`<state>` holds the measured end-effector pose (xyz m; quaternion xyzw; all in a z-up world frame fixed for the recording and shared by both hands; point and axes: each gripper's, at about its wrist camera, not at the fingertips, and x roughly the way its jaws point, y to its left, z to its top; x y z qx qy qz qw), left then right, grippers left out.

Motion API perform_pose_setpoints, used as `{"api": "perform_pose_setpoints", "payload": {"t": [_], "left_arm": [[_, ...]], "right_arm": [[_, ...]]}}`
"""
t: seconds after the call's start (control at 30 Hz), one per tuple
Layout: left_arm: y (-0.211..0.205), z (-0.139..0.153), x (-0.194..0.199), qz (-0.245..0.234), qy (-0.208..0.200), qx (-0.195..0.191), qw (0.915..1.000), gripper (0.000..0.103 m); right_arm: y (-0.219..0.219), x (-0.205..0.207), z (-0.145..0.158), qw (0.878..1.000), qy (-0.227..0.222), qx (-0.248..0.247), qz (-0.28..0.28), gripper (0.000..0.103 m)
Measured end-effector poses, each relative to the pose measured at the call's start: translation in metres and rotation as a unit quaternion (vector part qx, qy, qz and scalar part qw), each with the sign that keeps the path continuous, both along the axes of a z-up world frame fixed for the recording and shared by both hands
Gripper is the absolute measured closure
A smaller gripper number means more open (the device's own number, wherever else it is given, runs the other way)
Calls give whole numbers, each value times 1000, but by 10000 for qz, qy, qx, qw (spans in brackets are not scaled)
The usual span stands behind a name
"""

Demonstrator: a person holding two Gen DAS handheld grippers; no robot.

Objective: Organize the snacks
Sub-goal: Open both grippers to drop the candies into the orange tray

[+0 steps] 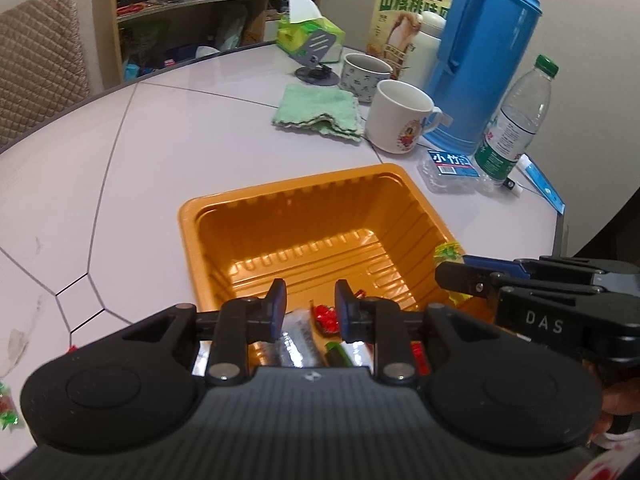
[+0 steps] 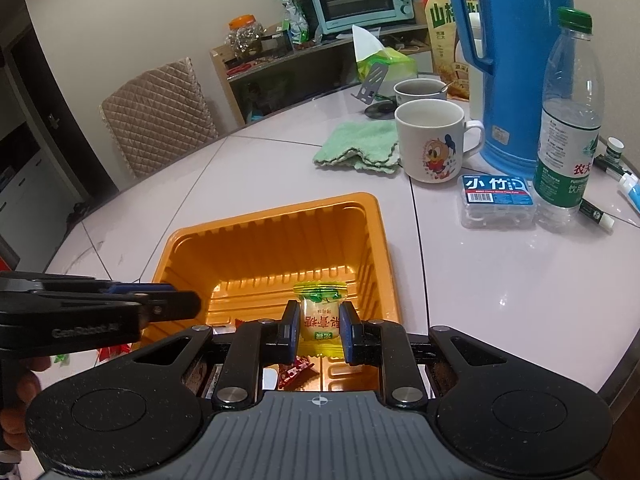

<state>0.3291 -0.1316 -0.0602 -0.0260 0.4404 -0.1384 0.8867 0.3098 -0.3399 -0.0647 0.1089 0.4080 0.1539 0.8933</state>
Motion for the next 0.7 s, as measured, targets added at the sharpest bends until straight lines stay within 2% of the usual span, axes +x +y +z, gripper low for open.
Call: {"api": "perform_pose_setpoints", "payload": {"t": [0.2,0.33,0.4,0.47,0.57,0.7], "left_arm": [[9,1,-8,93,12,22,10000,76],[12,4,-13,129,-1,13,9999,70],[13,5,-17,124,-8,-3,9999,70],[14,7,-21,116,-13,-25,9999,69],[14,10,-27,116,-24,-57,9999,64],[15,15,-40,84,-65,-111,9999,61]], "right_arm": [[5,4,0,9999,-84,18,69,82],[7,6,3,9997,-212,157,21,80],[8,5,5,9995,-255,180,7,70],[7,2,8,9992,-351,203,-30,45],[7,-7,14,9984,-516,204,-62,41],[4,-17,16,9990,-372,222,-61,39]]}}
